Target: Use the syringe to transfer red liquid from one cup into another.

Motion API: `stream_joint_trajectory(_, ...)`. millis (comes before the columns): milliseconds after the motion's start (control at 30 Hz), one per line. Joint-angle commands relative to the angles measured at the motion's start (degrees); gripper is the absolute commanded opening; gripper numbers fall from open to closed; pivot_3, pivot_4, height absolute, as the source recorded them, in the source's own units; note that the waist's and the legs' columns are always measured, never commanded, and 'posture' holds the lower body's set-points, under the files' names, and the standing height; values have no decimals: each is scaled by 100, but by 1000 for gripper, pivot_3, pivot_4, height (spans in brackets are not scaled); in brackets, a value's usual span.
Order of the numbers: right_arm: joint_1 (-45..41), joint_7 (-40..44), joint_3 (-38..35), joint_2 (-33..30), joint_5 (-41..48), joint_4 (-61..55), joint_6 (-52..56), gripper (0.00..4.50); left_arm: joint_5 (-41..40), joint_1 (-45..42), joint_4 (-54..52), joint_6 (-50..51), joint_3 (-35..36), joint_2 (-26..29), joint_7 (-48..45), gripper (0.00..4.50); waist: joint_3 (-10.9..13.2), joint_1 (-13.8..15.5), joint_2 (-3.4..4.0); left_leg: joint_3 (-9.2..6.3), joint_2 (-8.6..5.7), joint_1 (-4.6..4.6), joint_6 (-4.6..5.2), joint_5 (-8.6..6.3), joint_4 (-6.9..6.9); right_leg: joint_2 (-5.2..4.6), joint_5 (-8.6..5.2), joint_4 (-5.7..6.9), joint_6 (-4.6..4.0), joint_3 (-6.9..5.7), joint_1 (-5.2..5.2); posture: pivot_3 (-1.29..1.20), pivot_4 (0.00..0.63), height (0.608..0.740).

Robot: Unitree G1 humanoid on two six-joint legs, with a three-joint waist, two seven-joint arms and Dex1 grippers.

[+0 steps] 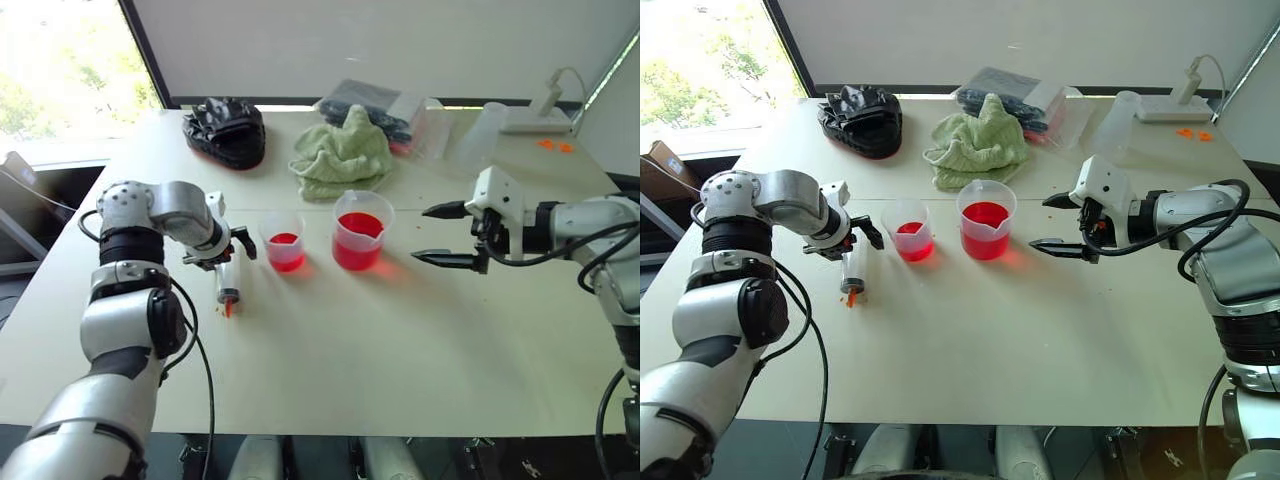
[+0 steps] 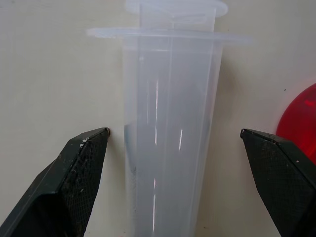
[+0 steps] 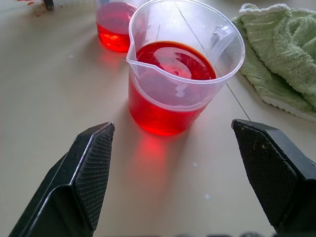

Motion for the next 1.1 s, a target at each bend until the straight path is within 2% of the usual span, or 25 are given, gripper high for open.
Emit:
stream_joint_trajectory(33, -169, 11, -91, -23, -14, -58, -90, 3995, -355, 205, -228, 36, 139, -41, 478, 4206, 0, -1, 0, 0, 0, 0, 0, 0, 0, 0, 0, 0, 0, 0, 0, 0, 150, 724)
stream_joint_trajectory(100, -171, 9, -88, -22, -13, -55, -92, 3995, -541, 285, -368, 36, 171, -71, 648, 3610, 0, -7, 0, 0, 0, 0, 0, 0, 0, 1, 0, 0, 0, 0, 0, 0, 150, 724)
stream_joint_trajectory(167, -171, 13, -87, -25, -11, -49, -100, 3995, -756, 386, -542, 3, 176, -106, 862, 2541, 0, 3, 0, 0, 1, 0, 0, 0, 0, 0, 0, 0, 0, 0, 0, 0, 150, 724)
stream_joint_trajectory(267, -172, 13, -77, -17, -19, -37, -109, 3995, -1264, 607, -806, -190, 32, -112, 1247, 1459, 0, 20, 0, 0, -1, 0, 0, 0, 1, -3, 0, 0, 0, 0, 0, 0, 150, 724)
stream_joint_trajectory(400, -191, 24, -66, -14, -27, -13, -115, 3995, -2302, 962, -1333, -786, -465, -30, 1839, 1396, 0, 15, 0, -1, -3, 0, 0, 0, 1, -6, 0, 0, 0, 0, 1, 0, 150, 724)
stream_joint_trajectory(500, -224, 32, -53, -7, -28, 7, -108, 3995, -2808, 1163, -1685, -1137, -869, 156, 1893, 1395, 0, 7, 0, -3, -2, 0, -1, 0, 1, -5, 0, 0, 0, 0, 1, 0, 150, 724)
stream_joint_trajectory(633, -243, 17, -29, 18, -42, 27, -113, 3995, -2719, 878, -1899, -1361, -1162, 602, 1177, 1395, 0, 12, -1, -5, -3, -2, -1, 0, 2, -5, 0, -1, 0, -3, 1, 0, 150, 724)
stream_joint_trajectory(833, -261, 24, -44, 19, -37, 68, -118, 3995, -2313, 369, -1812, -1482, -1235, 1063, 34, 1395, 1, 1, -2, -5, -4, -3, -2, 1, 1, 0, 0, -2, 0, -5, 1, 0, 150, 724)
stream_joint_trajectory(967, -326, 19, -40, 24, -56, 133, -140, 3995, -1379, -290, -1747, -1320, -1254, 1430, -1550, 1395, 1, 0, -2, -5, -5, -5, -1, 1, 2, 0, 0, -3, 0, -7, 1, 0, 150, 724)
stream_joint_trajectory(1100, -457, -91, -78, 93, -97, 259, -202, 3995, 454, -918, -2052, -2443, -1527, 1654, -4336, 1395, 1, -7, -2, -5, -6, -6, -3, 2, 0, 6, 0, -7, 0, -9, 1, 0, 150, 724)
